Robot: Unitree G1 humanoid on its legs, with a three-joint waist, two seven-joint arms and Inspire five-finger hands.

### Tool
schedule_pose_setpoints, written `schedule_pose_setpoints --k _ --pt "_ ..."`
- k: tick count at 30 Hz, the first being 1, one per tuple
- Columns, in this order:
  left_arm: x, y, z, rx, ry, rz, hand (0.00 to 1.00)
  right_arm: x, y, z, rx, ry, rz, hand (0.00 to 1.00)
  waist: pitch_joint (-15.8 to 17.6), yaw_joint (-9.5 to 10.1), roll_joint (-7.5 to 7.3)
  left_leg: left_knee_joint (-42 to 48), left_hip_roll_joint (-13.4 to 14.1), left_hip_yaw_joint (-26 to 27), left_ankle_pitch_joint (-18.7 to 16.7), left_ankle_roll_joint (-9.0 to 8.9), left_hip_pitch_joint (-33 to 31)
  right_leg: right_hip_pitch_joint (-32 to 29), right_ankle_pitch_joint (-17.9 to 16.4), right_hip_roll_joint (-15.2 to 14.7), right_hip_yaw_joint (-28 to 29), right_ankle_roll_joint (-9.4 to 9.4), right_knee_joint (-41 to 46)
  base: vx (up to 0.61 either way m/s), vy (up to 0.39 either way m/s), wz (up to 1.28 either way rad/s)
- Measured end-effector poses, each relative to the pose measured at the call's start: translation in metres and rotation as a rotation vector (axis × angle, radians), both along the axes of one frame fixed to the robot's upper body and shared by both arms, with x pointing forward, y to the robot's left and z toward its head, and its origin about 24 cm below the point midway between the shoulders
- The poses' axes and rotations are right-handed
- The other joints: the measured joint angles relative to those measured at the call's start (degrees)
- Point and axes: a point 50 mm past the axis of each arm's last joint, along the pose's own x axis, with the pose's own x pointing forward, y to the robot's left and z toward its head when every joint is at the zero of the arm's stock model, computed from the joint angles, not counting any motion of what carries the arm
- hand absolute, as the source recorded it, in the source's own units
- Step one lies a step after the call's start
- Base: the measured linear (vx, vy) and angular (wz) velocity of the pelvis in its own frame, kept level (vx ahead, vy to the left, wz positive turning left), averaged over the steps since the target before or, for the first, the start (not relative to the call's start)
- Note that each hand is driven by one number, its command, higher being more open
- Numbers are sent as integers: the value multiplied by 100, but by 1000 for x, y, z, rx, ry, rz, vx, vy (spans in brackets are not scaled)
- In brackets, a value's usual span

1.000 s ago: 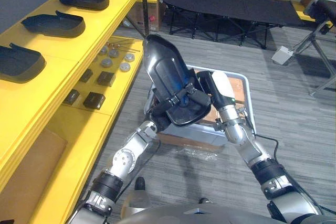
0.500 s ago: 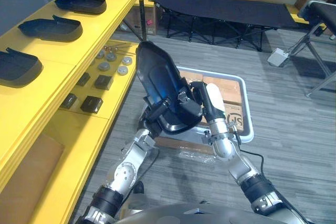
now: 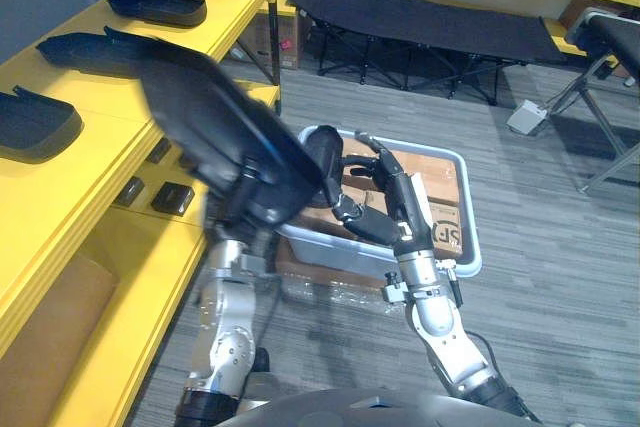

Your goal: Walk over and take three plastic housings, then place them on the shelf

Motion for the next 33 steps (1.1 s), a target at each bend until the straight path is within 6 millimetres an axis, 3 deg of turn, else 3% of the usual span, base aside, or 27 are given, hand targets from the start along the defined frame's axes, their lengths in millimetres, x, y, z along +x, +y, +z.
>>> schedule_pose_setpoints --k 3,6,9,13,21,26,27,32,33 --pt "-17 14 16 169 -50 149 0 1 -17 13 161 -22 -8 100 -7 48 13 0 -9 -12 -4 -5 -2 22 0 -6 -36 0 -6 -18 -7 5" --pt "-30 17 17 300 -17 235 0 -6 -41 22 298 -58 -71 100 -42 22 62 0 -12 -3 -29 -38 -2 23 -8 -11 -36 -12 -18 -16 -5 0" --pt "-44 19 12 336 35 285 0 -26 -69 11 354 -12 -154 100 -94 -161 131 -1 -3 64 -49 -53 1 -17 -19 -11 19 -20 -31 -21 -9 -10" --pt "-53 19 12 346 53 326 0 -45 -84 -12 333 140 -233 100 -136 -358 254 -1 8 202 -95 -51 45 -30 9 -5 143 18 -117 -11 -9 -18" --pt "-59 24 28 424 11 420 0 -39 -74 -29 281 266 -177 100 -253 -393 497 63 45 113 -119 -51 -70 -11 39 56 52 67 -229 11 -17 2" --pt "-67 38 25 401 55 528 0 -27 -66 -41 201 334 -118 100 -224 -135 581 228 -37 -495 -72 -44 -332 267 42 93 -612 106 -325 22 -41 67" --pt "-72 45 23 394 75 579 0 -22 -61 -40 190 333 -87 100 -196 13 585 266 -94 -754 -66 -40 -359 464 -31 100 -903 151 -325 6 -53 82" --pt "-92 60 16 413 156 671 0 -12 -45 -33 190 300 -16 100 -124 313 607 406 -222 -1381 -16 -52 -537 812 -332 115 -1617 206 -77 -8 -42 87" --pt "-98 62 12 424 183 672 0 -9 -44 -31 169 288 -20 100 -65 360 616 453 -257 -1319 25 88 -688 917 -409 111 -1939 195 49 -40 -19 109"
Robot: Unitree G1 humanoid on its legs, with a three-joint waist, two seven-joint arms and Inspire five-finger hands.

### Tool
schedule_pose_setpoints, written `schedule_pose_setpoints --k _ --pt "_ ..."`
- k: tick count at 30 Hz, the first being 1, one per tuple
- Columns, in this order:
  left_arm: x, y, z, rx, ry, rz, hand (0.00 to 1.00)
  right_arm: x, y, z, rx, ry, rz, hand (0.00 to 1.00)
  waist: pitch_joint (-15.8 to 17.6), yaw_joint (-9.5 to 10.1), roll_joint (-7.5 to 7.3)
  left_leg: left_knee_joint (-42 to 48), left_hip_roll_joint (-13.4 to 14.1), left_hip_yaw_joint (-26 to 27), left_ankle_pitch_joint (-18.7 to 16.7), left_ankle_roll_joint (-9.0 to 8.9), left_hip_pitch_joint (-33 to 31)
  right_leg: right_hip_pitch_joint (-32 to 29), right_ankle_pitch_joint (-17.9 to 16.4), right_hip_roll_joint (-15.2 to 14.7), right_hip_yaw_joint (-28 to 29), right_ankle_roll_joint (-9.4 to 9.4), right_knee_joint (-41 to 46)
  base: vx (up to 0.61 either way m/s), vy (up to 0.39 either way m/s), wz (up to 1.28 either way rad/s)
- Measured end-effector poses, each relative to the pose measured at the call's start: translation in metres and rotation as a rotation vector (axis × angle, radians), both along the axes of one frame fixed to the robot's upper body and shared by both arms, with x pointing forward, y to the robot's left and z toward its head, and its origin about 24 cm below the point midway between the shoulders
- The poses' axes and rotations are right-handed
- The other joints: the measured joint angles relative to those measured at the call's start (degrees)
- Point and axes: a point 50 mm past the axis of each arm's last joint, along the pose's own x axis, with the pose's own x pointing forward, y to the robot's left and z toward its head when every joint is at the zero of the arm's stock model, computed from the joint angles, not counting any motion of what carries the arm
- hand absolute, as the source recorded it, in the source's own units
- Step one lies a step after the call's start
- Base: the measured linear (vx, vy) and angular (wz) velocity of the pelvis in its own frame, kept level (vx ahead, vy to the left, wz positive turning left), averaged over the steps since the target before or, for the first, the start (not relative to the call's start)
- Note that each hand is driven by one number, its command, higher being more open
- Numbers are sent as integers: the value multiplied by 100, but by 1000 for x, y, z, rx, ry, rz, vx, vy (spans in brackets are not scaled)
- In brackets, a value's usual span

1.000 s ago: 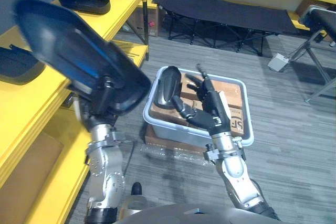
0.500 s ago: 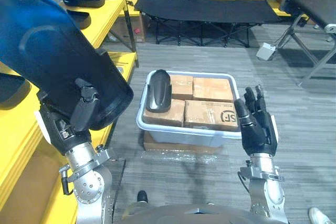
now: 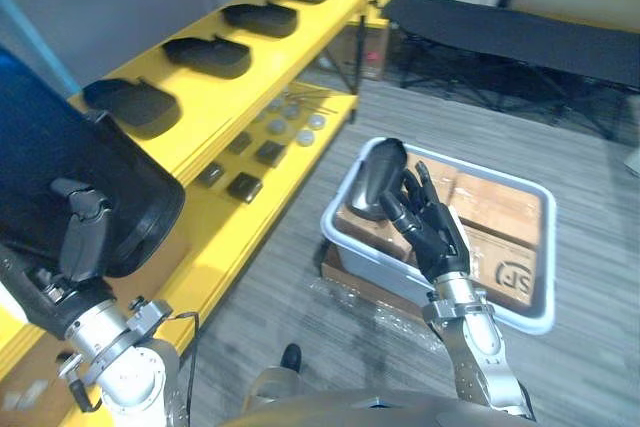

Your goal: Walk over and take three plastic housings, then place them on the shelf

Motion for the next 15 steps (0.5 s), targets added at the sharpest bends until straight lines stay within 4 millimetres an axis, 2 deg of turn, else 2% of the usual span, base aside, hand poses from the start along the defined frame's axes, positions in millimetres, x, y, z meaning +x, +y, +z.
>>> schedule_pose_setpoints --k 1,2,3,4,5,7,10,12,14,15 --pt "-1 0 0 1 5 -2 0 0 0 0 -6 -2 -2 100 7 -3 -1 22 9 99 5 66 -49 23 -14 0 -87 14 15 -49 -9 145" --pt "-1 0 -1 0 13 -35 0 0 -3 0 -9 2 -27 100 99 -40 -3 226 180 832 -69 292 -213 204 -19 17 -478 28 68 -54 6 138" --pt "-1 -1 -2 -7 8 -63 0 -1 -5 -1 -9 10 -42 100 146 -107 3 390 311 1272 -45 334 -285 305 -16 26 -649 32 118 -42 37 204" --pt "-3 -2 -3 -6 12 -108 0 -4 -11 -4 -19 26 -78 100 212 -189 44 642 546 2082 -27 358 -404 440 -18 25 -911 31 236 -36 90 185" --pt "-5 -4 -3 -4 8 -138 0 -8 -17 -7 -19 43 -109 100 216 -179 54 752 653 2657 -27 358 -463 508 -63 -51 -1091 39 347 -18 119 154" --pt "-8 -4 -3 -8 -5 -129 0 -7 -18 -8 -21 49 -117 100 272 -63 46 708 528 2786 -10 428 -482 500 -123 -237 -1094 9 471 -7 142 64" --pt "-10 -4 -3 -7 -15 -119 0 -4 -2 -8 7 37 -46 100 386 7 -17 731 323 2910 -76 551 -481 417 -368 -464 -744 -225 510 -48 143 -2" --pt "-9 -6 -2 3 -11 -135 0 -1 7 -7 11 24 9 100 476 11 -65 966 277 2981 -209 581 -528 402 -498 -579 -604 -152 569 -98 131 -16" --pt "-4 -7 2 29 -28 -176 0 5 12 -3 37 9 3 100 499 -2 -176 1302 237 2967 -360 638 -771 225 -693 -807 -537 26 891 -101 112 9" --pt "-1 -7 4 37 -41 -189 0 7 12 -2 43 6 -4 100 507 3 -221 1342 200 2952 -397 666 -832 181 -749 -894 -553 -6 977 -13 110 30"
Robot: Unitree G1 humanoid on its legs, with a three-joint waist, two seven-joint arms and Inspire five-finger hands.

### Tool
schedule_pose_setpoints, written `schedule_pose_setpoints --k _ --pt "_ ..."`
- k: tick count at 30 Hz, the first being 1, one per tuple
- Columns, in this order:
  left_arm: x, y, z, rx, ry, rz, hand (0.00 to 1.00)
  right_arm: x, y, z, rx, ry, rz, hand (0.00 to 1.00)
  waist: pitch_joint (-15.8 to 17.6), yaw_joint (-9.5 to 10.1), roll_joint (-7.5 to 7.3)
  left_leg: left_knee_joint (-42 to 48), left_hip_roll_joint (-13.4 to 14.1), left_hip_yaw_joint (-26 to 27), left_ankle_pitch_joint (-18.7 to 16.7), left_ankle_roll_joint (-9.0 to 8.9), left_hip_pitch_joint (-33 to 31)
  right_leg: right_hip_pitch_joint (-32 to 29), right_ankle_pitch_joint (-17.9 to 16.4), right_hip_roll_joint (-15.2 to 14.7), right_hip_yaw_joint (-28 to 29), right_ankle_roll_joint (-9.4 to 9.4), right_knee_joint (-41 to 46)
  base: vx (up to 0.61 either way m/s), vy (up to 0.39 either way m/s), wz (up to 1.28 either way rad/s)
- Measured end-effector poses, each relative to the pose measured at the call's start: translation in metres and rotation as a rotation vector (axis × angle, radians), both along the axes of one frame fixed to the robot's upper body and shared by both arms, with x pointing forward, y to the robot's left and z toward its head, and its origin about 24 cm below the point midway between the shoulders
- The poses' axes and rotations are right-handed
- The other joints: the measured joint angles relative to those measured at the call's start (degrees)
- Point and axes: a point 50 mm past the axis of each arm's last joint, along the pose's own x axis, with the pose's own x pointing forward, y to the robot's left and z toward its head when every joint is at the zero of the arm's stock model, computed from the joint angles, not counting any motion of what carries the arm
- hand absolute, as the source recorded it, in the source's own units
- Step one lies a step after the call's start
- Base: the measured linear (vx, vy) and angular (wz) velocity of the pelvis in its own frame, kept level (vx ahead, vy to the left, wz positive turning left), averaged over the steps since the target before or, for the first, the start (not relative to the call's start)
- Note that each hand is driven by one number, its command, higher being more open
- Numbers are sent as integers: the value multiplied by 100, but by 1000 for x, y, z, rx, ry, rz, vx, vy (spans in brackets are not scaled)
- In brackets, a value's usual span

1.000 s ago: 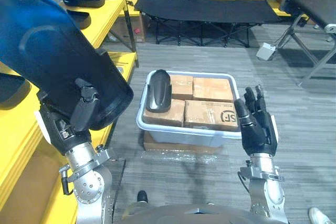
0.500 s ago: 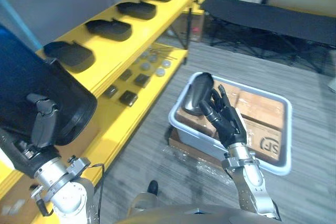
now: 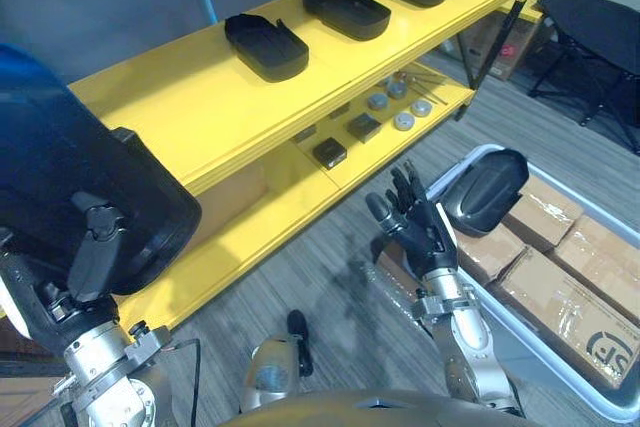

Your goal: Walk over and take three plastic housings, then place them on the shelf

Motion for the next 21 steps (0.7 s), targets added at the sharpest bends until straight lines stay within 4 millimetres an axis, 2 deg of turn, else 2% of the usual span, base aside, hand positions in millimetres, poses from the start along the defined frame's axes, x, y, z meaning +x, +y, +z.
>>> schedule_pose_setpoints --k 1,2,3,4,5,6,7,8,10,11,13,15,16,18,19,20,21 --pt "7 -1 5 23 -26 -33 0 4 0 1 43 -1 -22 100 38 20 -125 140 -117 -30 -148 70 -66 9 -93 -141 -78 -213 132 37 96 35" --pt "10 -1 7 36 -37 -48 0 6 -2 1 86 2 -34 100 67 18 -161 266 -181 -45 -310 105 -65 67 -145 -168 -110 -537 250 78 156 69" --pt "14 -3 10 70 -39 -59 0 6 -7 -1 198 11 -47 100 88 -80 -108 370 -260 -239 -395 210 -47 21 54 -296 119 -1438 986 106 193 101" --pt "17 -5 12 106 -34 -59 0 5 -11 -3 250 18 -61 100 57 -222 -77 290 -398 -511 -421 269 6 -283 573 -435 760 -1635 1691 142 240 156" --pt "24 -6 19 173 -48 -76 0 5 -18 -2 280 4 -85 100 13 -348 -52 62 -518 -856 -391 268 52 -717 983 -399 1616 -1254 2440 166 194 180" --pt "33 -5 26 217 -80 -93 0 8 -22 3 287 -32 -95 100 12 -434 -47 -131 -573 -1222 -309 317 88 -1110 388 -88 2157 -644 2886 166 98 155" --pt "36 -5 29 229 -92 -95 0 11 -22 6 287 -47 -88 100 10 -458 -53 -250 -621 -1347 -266 337 153 -1272 142 83 2327 -533 2958 157 37 116" --pt "40 -5 30 240 -98 -86 0 13 -21 9 286 -64 -73 100 10 -456 -53 -453 -706 -1487 -210 340 325 -1424 -157 288 2474 -500 2875 221 45 79" --pt "44 -5 28 218 -106 -70 0 16 -18 19 269 -115 -29 100 0 -441 -3 -764 -884 -1768 -160 307 747 -1633 -540 706 2607 -604 2238 333 40 67" --pt "44 -6 28 215 -109 -72 0 16 -18 22 267 -131 -24 100 -12 -447 21 -802 -906 -1848 -163 303 791 -1712 -564 796 2631 -641 2062 283 11 78" --pt "54 -16 29 198 -135 -126 0 16 -24 40 256 -221 -19 100 -45 -475 129 -861 -981 -2310 -199 253 888 -2299 -556 1127 3150 -647 1414 247 -16 106" --pt "59 -22 21 176 -102 -167 0 16 -24 46 249 -246 -23 100 -53 -496 123 -833 -981 -2606 -265 196 1132 -2576 -452 1258 3767 -517 1244 293 -79 93" --pt "60 -25 14 163 -69 -188 0 14 -23 50 220 -257 -39 100 -88 -528 72 -815 -992 -2715 -341 135 1279 -2611 -362 1269 4009 -472 1132 241 -111 78" --pt "57 -27 9 165 -41 -205 0 13 -22 57 168 -288 -72 100 -178 -543 -77 -738 -1030 -2774 -481 95 1342 -2611 35 1226 4013 -561 862 177 -125 45" --pt "55 -28 6 157 -23 -212 0 10 -22 65 107 -325 -114 100 -289 -467 -251 -681 -1081 -2761 -627 20 1362 -2581 398 1204 3992 -620 613 207 -210 20" --pt "52 -27 3 148 -8 -206 0 7 -23 74 51 -376 -162 100 -364 -465 -336 -461 -1119 -2745 -914 -48 1259 -2438 679 1209 3992 -592 331 226 -273 3" --pt "51 -28 0 128 3 -200 0 6 -26 78 26 -405 -182 100 -399 -458 -284 -288 -989 -2648 -1105 -53 1231 -2339 717 1297 3923 -531 239 206 -278 -1"
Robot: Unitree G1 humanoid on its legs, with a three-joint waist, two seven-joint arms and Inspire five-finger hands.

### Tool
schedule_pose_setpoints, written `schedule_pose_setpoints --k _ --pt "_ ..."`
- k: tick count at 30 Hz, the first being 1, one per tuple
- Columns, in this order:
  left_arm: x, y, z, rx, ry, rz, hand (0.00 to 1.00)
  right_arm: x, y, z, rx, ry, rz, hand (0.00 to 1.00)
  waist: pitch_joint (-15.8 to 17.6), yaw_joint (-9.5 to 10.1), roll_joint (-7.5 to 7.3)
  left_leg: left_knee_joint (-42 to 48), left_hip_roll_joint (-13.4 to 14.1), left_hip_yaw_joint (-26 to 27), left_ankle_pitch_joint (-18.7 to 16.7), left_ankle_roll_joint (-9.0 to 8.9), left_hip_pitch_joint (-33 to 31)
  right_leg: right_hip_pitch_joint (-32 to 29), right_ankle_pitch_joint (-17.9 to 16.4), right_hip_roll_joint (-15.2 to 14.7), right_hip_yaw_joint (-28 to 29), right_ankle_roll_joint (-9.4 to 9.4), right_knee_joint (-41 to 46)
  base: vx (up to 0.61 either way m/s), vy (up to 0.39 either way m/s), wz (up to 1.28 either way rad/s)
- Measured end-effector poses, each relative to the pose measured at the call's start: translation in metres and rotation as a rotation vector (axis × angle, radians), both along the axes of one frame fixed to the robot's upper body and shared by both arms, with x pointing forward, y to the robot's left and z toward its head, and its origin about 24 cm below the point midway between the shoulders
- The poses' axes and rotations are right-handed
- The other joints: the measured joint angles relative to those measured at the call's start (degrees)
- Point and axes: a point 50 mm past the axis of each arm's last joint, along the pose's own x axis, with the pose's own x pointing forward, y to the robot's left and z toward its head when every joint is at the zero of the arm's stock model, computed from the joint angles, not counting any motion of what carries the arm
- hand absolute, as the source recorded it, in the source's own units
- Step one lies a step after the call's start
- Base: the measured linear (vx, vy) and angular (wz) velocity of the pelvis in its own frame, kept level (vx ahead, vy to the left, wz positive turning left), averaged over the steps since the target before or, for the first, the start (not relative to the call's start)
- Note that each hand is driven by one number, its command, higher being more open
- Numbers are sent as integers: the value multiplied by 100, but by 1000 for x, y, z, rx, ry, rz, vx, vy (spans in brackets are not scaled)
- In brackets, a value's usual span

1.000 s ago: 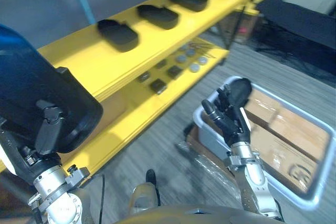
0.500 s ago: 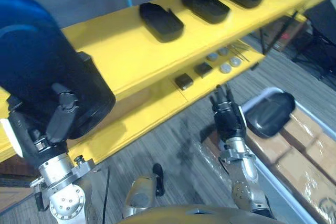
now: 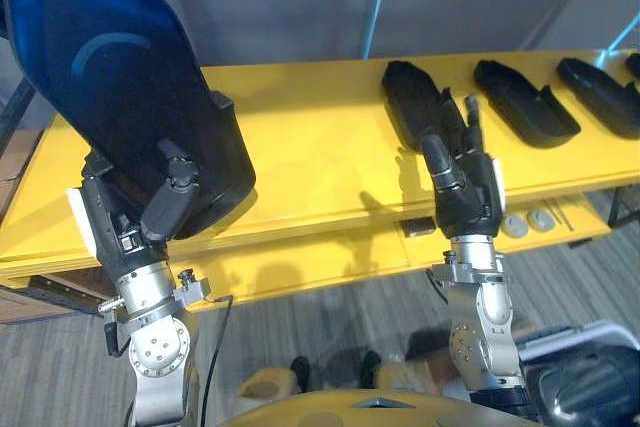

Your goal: Walk over and take three plastic housings, then place them on the shelf

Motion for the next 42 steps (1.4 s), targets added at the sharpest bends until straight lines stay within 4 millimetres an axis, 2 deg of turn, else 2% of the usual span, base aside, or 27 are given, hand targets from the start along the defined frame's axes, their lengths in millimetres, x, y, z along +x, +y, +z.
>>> schedule_pose_setpoints --k 1,2,4,6,8,9,10,11,12,13,14,15,16,17,18,19,20,21,23,26,29,32,33,34,36,42 --pt "-3 -1 -3 -20 15 7 0 -6 -6 8 -15 -52 -47 100 -73 -15 120 286 378 524 -272 -61 -87 156 32 182 -54 -48 -225 195 -241 -8" --pt "-4 -3 -5 -51 16 2 0 -13 -16 17 -19 -108 -99 100 -121 -39 235 480 573 685 -350 -152 -143 221 46 302 -79 -89 -319 166 -171 -10" --pt "-4 -5 -7 -77 15 -10 0 -24 -35 24 -44 -152 -191 100 -190 -119 347 585 703 772 -416 -223 -162 281 20 426 -80 -136 -400 179 -111 -3" --pt "-3 -6 -6 -70 15 -19 0 -40 -61 18 -69 -110 -325 100 -186 -300 378 869 788 940 -445 -272 -168 461 -13 485 -88 -186 -524 178 -76 3" --pt "-3 -6 -7 -71 17 -19 0 -51 -70 10 -80 -61 -378 100 -177 -350 391 1206 815 1061 -459 -302 -243 599 -13 470 -84 -188 -605 110 -5 -4" --pt "-3 -6 -5 -69 9 -18 0 -68 -82 -1 -99 15 -443 100 -144 -482 349 1689 891 1377 -531 -288 -439 785 -12 304 -90 -190 -706 97 41 -2" --pt "-2 -6 -5 -62 5 -18 0 -73 -85 -4 -100 35 -463 100 -151 -516 362 1594 1014 1571 -578 -205 -426 788 -21 264 -83 -191 -695 80 55 -6" --pt "-2 -7 -4 -57 -1 -20 0 -78 -88 -7 -102 52 -477 100 -157 -554 391 1458 1194 1791 -567 -205 -424 790 -29 250 -77 -200 -695 49 123 -9" --pt "3 -10 0 -59 -25 -26 0 -91 -96 -12 -111 94 -483 100 -166 -682 635 854 1727 2279 -151 -213 -361 779 -102 259 -82 -86 -642 42 113 -8" --pt "3 -11 0 -57 -28 -27 0 -92 -97 -13 -117 104 -485 100 -173 -701 684 744 1778 2284 -28 -298 -341 763 -121 257 -77 -61 -611 52 221 -20" --pt "4 -12 1 -32 -27 -21 0 -97 -98 -21 -123 159 -478 100 -215 -769 707 482 1626 2329 70 -624 -196 639 -224 104 59 23 -403 30 166 -23" --pt "4 -11 2 -23 -27 -22 0 -99 -98 -25 -125 187 -471 100 -218 -808 696 343 1515 2377 94 -594 -129 617 -273 36 107 33 -357 33 238 -25" --pt "5 -9 4 0 -21 -34 0 -104 -95 -38 -122 264 -438 100 -225 -867 672 140 1340 2425 125 -545 -27 616 -269 -102 162 70 -368 8 228 -12" --pt "6 -6 5 23 -6 -47 0 -108 -90 -59 -90 382 -399 100 -236 -885 653 -84 1172 2485 145 -506 71 605 -234 -227 223 126 -396 -3 180 -6" --pt "7 -6 5 26 -2 -49 0 -109 -89 -64 -81 410 -389 100 -240 -886 634 -126 1140 2489 158 -486 85 599 -232 -252 225 131 -400 -9 178 0" --pt "7 -5 5 41 18 -59 0 -114 -85 -86 -49 528 -354 100 -268 -882 559 -305 1045 2524 224 -442 148 595 -209 -311 240 164 -437 9 99 3" --pt "7 -3 3 55 43 -69 0 -120 -81 -109 -14 655 -310 100 -319 -864 489 -428 989 2546 274 -429 175 595 -168 -339 241 225 -497 21 107 3" --pt "7 -1 3 64 58 -71 0 -124 -79 -121 6 722 -288 100 -341 -856 453 -476 970 2549 290 -429 193 595 -168 -348 241 225 -507 58 46 3" --pt "10 5 -1 95 139 -98 0 -145 -71 -164 75 954 -259 100 -405 -801 389 -648 917 2570 439 -433 318 687 -106 -365 205 312 -575 83 21 6" --pt "14 9 -6 92 225 -158 0 -168 -64 -197 117 1159 -247 100 -436 -796 446 -808 901 2550 474 -455 494 863 -69 -354 134 356 -671 76 15 5" --pt "29 5 -10 53 290 -247 0 -181 -64 -210 155 1259 -252 100 -493 -783 530 -980 910 2545 511 -470 658 968 2 -351 70 324 -686 40 36 2" --pt "49 -5 -15 -9 339 -355 0 -179 -64 -218 124 1323 -218 100 -538 -787 583 -1067 927 2549 542 -444 699 970 143 -321 65 286 -700 -22 59 -3" --pt "59 -12 -20 -33 387 -417 0 -176 -61 -223 102 1351 -186 100 -546 -794 577 -1162 917 2565 568 -442 760 979 216 -313 68 273 -710 -44 50 -4" --pt "61 -13 -21 -38 397 -430 0 -176 -61 -224 106 1355 -182 100 -562 -798 570 -1177 913 2567 573 -447 762 978 228 -313 71 270 -719 -62 73 -4" --pt "74 -18 -37 -61 501 -491 0 -177 -54 -232 113 1414 -142 100 -666 -800 491 -1333 858 2602 605 -450 787 978 263 -326 81 275 -847 -39 48 -6" --pt "96 -5 -72 -171 703 -454 0 -183 -52 -243 117 1508 -95 100 -636 -846 511 -1540 837 2689 790 -500 862 942 261 -305 88 272 -899 -26 8 -6"
